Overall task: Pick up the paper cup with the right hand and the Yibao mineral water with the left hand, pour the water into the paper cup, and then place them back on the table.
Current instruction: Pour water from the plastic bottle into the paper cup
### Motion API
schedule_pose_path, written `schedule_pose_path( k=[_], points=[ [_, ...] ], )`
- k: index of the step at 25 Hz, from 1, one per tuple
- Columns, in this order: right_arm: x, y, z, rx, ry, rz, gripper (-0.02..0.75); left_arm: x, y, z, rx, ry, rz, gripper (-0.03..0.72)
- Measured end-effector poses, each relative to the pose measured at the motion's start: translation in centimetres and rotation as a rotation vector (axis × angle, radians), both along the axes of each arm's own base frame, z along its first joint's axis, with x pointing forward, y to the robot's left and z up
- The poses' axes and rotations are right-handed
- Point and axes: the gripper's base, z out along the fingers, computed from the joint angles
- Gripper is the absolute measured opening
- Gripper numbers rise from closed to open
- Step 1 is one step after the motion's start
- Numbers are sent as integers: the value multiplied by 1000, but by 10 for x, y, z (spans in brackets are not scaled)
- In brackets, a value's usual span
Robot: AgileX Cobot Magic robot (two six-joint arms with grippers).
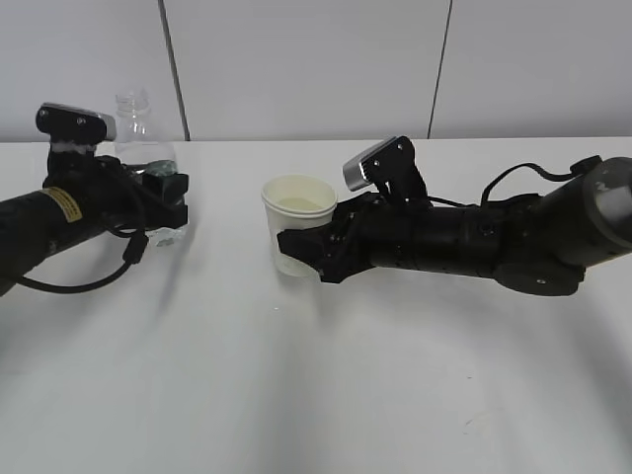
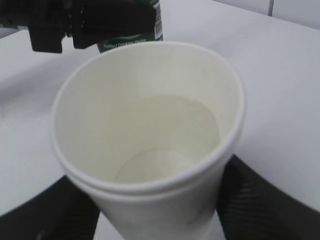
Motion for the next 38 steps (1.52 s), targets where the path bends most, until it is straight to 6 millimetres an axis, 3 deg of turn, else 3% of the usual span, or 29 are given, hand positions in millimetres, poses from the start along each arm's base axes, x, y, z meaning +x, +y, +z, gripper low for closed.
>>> schedule_pose_path(
  k=[11,38],
  points=[
    [4,-2,2,15,-10,-50,505,3,-1,-36,-4,3,-11,311],
    [16,-19,-2,-29,-42,-282,505,3,-1,-38,-14,-3,-8,311]
  ],
)
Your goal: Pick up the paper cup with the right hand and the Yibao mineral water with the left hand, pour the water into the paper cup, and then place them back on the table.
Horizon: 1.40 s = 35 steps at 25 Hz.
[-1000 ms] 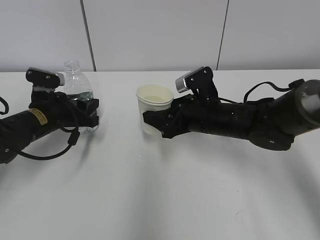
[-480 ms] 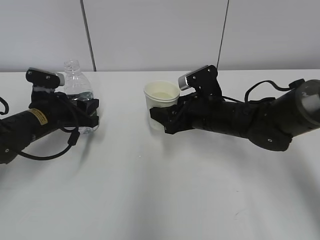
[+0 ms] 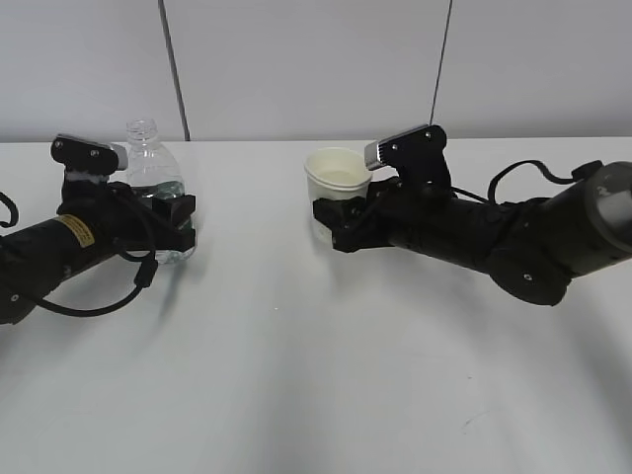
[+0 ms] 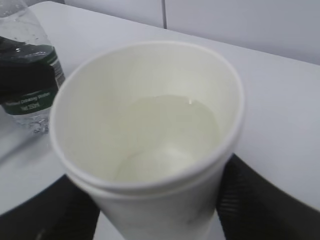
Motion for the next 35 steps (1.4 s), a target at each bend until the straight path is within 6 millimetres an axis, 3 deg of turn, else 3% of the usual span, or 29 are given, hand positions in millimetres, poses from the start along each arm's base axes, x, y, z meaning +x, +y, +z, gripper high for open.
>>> schedule_pose_path(
  k=[13,25,35],
  points=[
    [-13,-33,-21,-53,20,-248,503,0,0,0,0,-1,0,311],
    [-7,-93,-30,-39,9,-404,502,1,0,-2,-9,-8,1,311],
    [-7,-98,-53,-7,-7,-417,502,1,0,-2,-9,-7,3,311]
  ],
)
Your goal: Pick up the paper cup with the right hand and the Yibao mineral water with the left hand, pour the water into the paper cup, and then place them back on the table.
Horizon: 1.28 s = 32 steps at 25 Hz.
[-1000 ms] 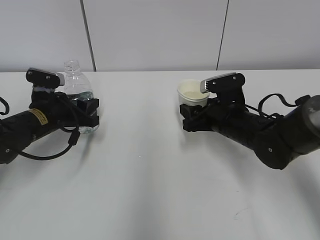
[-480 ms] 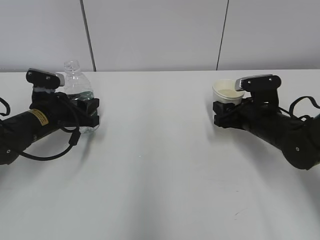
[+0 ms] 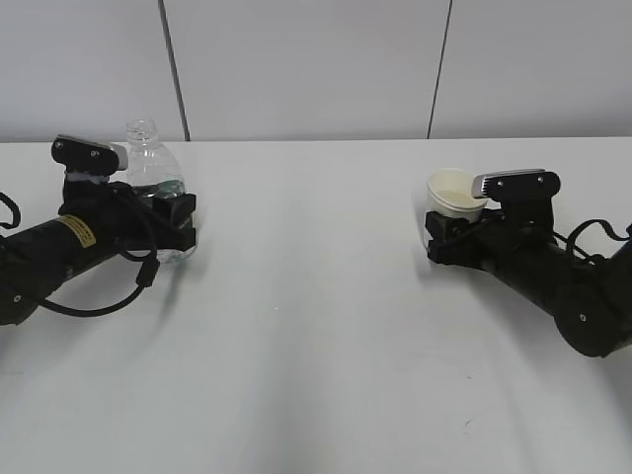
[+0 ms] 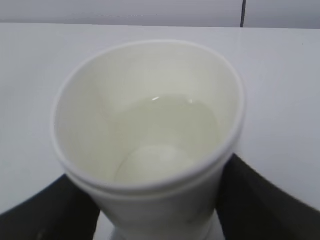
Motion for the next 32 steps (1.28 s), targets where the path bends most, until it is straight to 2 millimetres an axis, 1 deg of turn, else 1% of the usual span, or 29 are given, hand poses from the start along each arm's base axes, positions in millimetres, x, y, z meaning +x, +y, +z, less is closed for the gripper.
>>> schedule_pose_path(
  k=[2,9,13,32],
  points=[
    [0,0,-3,5,-14,1,502,0,0,0,0,0,0,311],
    [0,0,-3,12,-40,2,501,0,1,0,-4,0,10,311],
    [-2,0,-5,14,-32,2,501,0,1,0,-5,1,12,311],
    [-3,0,-6,15,-35,2,501,1,1,0,-8,0,16,311]
  ],
)
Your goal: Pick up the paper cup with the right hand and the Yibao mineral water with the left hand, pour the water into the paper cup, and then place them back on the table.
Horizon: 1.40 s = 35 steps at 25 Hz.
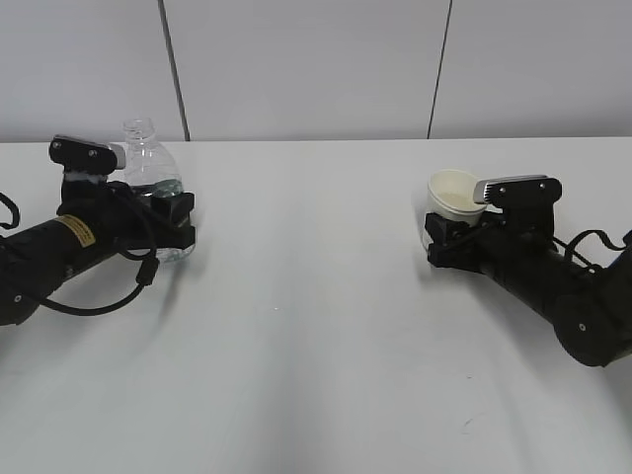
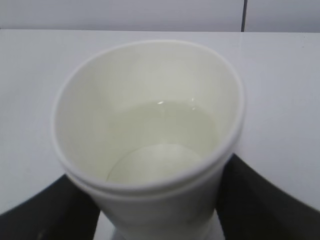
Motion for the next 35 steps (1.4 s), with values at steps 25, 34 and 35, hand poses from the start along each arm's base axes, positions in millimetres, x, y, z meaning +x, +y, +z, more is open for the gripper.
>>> schedule_pose_path(
  k=[25,34,35],
  points=[
    [-8,0,-3,7,-13,12,608,0,1,0,-4,1,10,311],
    [-13,0,-4,9,-18,13,608,1,1,0,-6,1,14,311],
    [-13,0,-4,9,-19,13,608,1,1,0,-6,1,15,311]
  ],
)
